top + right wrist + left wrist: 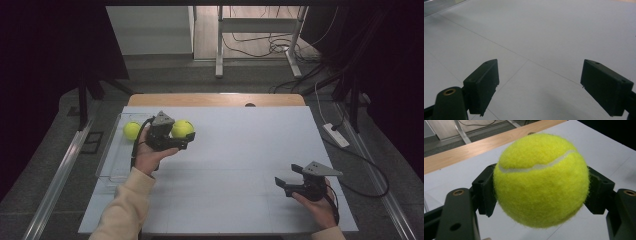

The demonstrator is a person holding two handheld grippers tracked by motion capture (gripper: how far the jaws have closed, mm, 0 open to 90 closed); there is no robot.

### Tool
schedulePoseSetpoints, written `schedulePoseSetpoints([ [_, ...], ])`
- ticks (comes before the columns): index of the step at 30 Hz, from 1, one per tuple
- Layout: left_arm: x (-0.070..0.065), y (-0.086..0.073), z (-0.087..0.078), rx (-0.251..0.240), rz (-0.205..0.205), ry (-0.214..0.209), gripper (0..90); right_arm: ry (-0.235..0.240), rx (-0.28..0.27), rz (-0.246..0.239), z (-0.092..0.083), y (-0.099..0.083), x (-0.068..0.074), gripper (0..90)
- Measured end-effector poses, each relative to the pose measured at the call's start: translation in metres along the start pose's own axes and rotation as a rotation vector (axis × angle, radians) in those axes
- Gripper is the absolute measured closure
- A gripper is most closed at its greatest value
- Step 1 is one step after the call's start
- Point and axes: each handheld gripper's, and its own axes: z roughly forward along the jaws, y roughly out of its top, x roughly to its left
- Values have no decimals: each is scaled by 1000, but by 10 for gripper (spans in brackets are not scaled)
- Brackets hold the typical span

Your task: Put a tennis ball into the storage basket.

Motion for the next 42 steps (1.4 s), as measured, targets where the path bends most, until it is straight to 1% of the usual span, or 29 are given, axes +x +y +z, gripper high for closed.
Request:
schedulePoseSetpoints([
  [10, 7, -5, -7, -11, -23, 11, 266, 1, 3, 2, 0, 0, 1, 152],
  [15, 12, -7, -11, -24, -43, 15, 266, -1, 3, 2, 0, 0, 0, 152],
  [29, 23, -9, -25, -48, -70, 48, 266, 0, -1, 10, -1, 0, -1, 151],
  [30, 23, -9, -25, -48, -70, 48, 266, 0, -1, 10, -1, 0, -1, 151],
  [32, 24, -10, -25, -50, -68, 66, 266, 1, -1, 10, -2, 0, -2, 150],
  [42, 29, -13, -32, -54, -71, 79, 266, -2, 1, 9, -2, -1, -1, 150],
])
